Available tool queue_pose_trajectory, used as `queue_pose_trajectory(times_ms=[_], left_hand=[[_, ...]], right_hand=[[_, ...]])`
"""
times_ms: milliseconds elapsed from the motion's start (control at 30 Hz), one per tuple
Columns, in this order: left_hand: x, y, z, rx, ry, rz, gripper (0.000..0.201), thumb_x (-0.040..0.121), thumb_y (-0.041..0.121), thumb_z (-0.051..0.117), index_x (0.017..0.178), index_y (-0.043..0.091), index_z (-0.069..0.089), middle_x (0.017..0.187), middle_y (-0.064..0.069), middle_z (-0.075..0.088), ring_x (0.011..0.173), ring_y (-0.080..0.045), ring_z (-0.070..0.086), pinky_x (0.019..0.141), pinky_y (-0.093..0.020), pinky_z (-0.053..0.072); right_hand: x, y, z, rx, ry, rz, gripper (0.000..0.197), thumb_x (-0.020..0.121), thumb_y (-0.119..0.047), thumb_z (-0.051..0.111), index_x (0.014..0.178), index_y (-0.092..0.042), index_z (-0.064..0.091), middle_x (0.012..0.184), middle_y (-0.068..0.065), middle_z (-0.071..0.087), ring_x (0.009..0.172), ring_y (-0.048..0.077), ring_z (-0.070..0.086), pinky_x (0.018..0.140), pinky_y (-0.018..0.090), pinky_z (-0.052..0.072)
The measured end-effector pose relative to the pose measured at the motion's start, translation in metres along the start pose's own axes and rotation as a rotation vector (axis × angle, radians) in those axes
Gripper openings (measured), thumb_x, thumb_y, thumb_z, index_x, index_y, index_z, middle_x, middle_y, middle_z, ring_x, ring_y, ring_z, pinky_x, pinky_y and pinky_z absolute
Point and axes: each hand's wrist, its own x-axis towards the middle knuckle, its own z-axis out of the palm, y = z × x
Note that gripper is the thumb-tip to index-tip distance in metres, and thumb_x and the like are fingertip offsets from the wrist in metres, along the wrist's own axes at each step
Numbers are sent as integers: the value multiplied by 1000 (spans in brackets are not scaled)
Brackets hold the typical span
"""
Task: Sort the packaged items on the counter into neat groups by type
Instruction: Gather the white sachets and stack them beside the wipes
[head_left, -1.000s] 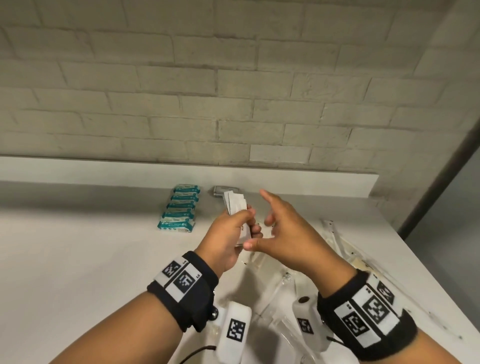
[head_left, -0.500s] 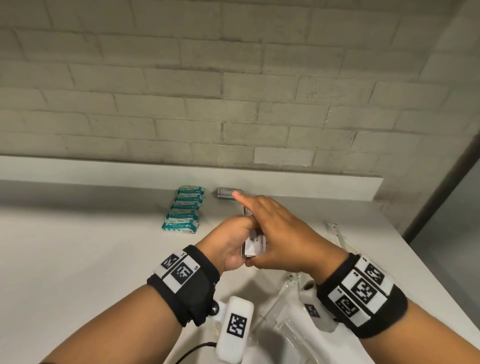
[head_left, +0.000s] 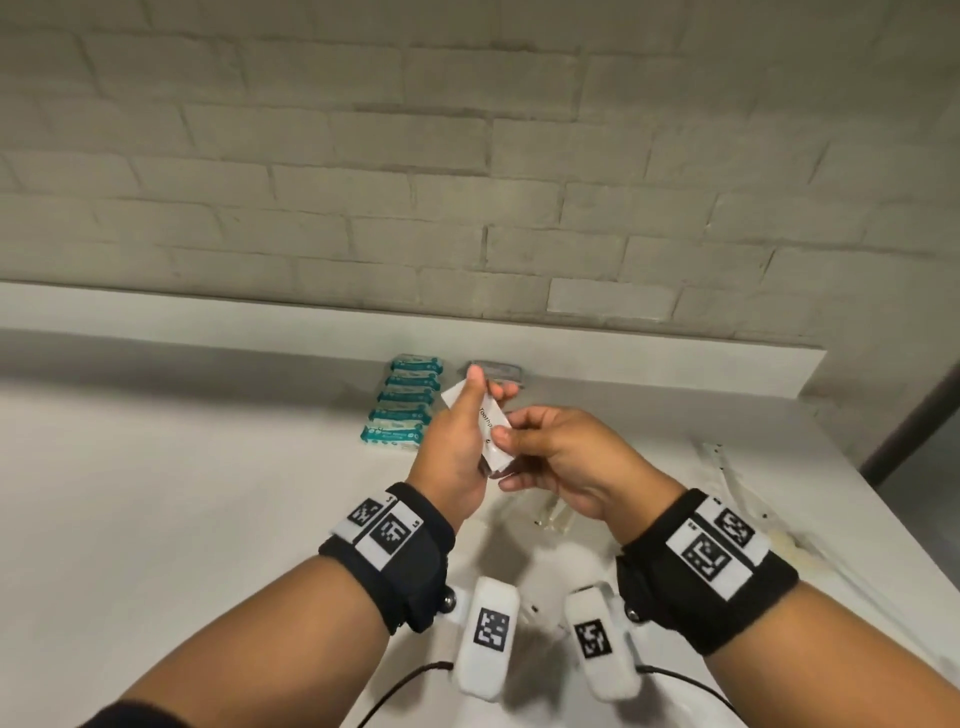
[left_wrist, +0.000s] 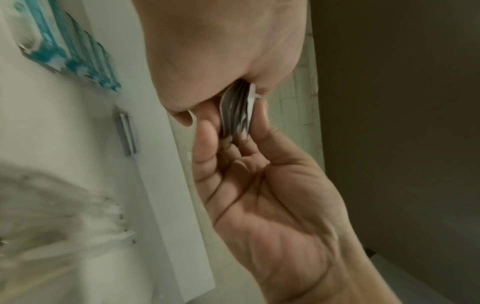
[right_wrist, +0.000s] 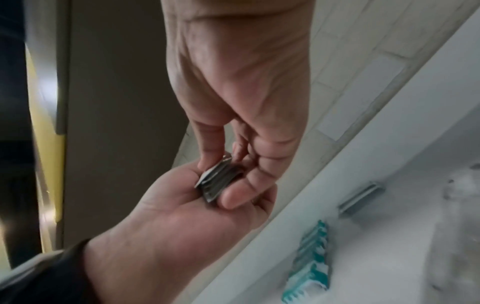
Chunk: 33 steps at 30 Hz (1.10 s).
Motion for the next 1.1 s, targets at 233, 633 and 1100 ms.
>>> queue_pose_trajectory(times_ms=[233,633,1100], left_hand=[[33,3,-63,610,16,-1,35,90,24,64,123,16,52,116,-4,60,99,-14,60,85,-26,48],[133,-20,-61,2061,-542,167,46,80,24,67,122,12,56,123,-11,58,113,-29,56,91,-33,44],[229,-33,-64,1976,-538,67,26,75,30,73,94,12,70,92,-7,71,86,-24,69,80,-34,57]], right_hand=[[56,22,-16,-229,48,170,6,85,0,66,83,-5,64,69,12,66,48,17,63,48,24,56],[155,31,-55,-866,50,323,8,90,-11,64,94,-6,66,63,14,62,54,24,60,64,39,55],[226,35,-89,-1449,-70,101,28,75,-29,70,97,-12,69,99,10,69,90,26,65,79,32,54]])
